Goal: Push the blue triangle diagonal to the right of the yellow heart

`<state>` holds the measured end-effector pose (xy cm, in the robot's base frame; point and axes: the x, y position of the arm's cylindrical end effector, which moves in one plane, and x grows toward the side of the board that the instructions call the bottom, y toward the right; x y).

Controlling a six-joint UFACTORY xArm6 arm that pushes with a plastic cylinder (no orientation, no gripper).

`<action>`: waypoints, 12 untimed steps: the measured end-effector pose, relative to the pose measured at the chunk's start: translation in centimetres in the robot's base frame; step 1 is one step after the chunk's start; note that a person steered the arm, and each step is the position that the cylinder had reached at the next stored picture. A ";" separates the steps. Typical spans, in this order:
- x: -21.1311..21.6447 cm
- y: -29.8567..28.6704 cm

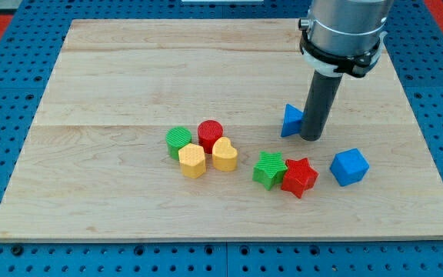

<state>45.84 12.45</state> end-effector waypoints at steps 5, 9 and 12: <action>-9.9 -0.2; -9.8 -6.4; -0.6 -24.7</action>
<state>45.20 -12.23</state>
